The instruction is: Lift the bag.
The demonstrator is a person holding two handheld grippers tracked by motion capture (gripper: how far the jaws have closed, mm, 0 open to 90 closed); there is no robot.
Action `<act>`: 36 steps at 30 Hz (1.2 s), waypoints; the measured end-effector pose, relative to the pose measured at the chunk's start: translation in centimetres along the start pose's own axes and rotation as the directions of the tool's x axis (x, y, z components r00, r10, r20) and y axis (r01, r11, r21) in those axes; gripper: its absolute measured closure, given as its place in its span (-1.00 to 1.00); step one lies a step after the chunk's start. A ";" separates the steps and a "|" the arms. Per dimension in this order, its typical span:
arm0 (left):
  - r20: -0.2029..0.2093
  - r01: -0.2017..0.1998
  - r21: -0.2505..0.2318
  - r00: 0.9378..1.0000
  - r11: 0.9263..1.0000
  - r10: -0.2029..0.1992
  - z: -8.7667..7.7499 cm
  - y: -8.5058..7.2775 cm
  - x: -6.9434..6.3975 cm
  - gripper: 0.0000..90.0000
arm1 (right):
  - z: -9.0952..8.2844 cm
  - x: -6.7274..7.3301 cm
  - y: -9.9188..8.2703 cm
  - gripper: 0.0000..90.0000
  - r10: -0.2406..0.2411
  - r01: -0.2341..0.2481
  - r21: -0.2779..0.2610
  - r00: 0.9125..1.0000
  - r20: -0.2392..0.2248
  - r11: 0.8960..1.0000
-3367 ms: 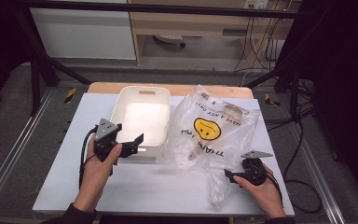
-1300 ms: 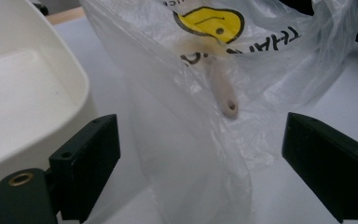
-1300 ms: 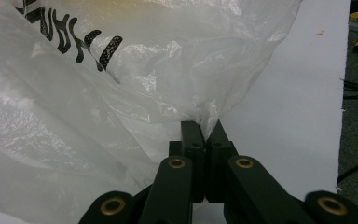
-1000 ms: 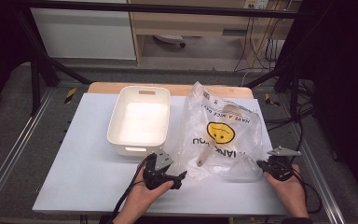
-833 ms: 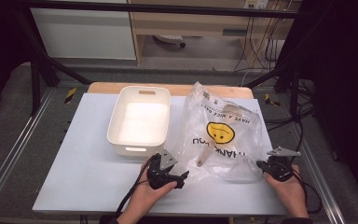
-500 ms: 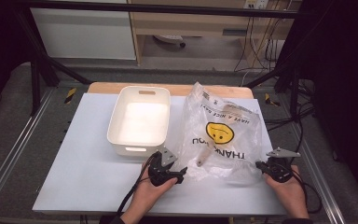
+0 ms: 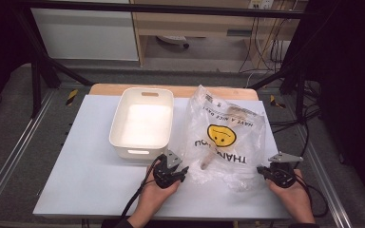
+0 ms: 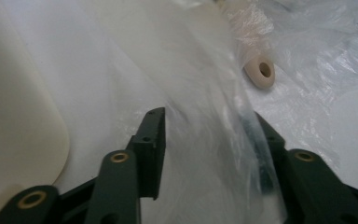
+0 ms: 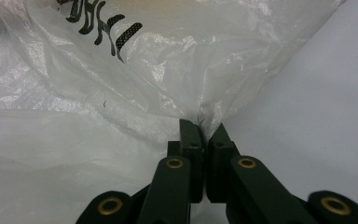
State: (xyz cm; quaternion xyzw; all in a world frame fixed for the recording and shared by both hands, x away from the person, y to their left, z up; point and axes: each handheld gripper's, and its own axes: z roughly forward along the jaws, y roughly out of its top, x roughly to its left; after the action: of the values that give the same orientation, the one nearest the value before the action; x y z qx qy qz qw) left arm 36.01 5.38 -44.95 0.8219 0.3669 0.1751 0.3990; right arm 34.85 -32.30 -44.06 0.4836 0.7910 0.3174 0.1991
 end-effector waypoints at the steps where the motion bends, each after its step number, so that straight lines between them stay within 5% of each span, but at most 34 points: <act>1: 0.000 0.005 0.002 1.000 1.000 -0.005 0.1 0.0 0.1 0.38 | 0.0 0.0 0.0 0.97 -0.002 0.002 -0.002 1.000 -0.002 1.000; 5: 0.021 0.016 0.013 1.000 1.000 -0.016 0.5 -0.3 0.3 0.70 | 0.0 0.2 0.0 0.85 0.009 -0.009 -0.002 1.000 -0.020 1.000; 10: 0.054 0.036 -0.003 0.998 0.999 -0.036 -0.1 -0.7 0.9 0.95 | 0.1 0.6 0.2 0.31 0.032 -0.033 -0.014 0.998 -0.046 0.999; 15: 0.086 0.030 -0.007 0.996 1.000 -0.030 -0.8 -0.9 0.6 1.00 | -0.2 0.9 0.1 -0.30 0.051 -0.052 -0.039 0.998 -0.028 0.998; 20: 0.100 0.017 -0.005 0.995 1.000 -0.016 -1.6 -1.1 0.3 1.00 | -0.3 1.3 -0.7 -0.65 0.062 -0.063 -0.047 0.998 -0.026 0.997; 31: 0.078 0.024 0.009 0.997 1.000 -0.025 -2.4 -1.8 1.4 1.00 | 0.0 2.0 -2.4 -0.82 0.039 -0.040 -0.009 0.999 -0.033 0.999; 36: 0.078 0.030 0.015 0.996 0.999 -0.031 -2.4 -1.9 1.7 1.00 | 0.1 2.5 -2.3 -0.65 0.005 -0.005 -0.009 0.999 -0.032 1.000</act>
State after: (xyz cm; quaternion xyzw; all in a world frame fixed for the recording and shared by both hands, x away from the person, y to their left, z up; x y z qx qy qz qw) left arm 34.81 8.68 -44.94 0.8251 0.3647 0.1341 0.4101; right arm 32.34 -30.78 -45.75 0.4797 0.7914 0.3291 0.1879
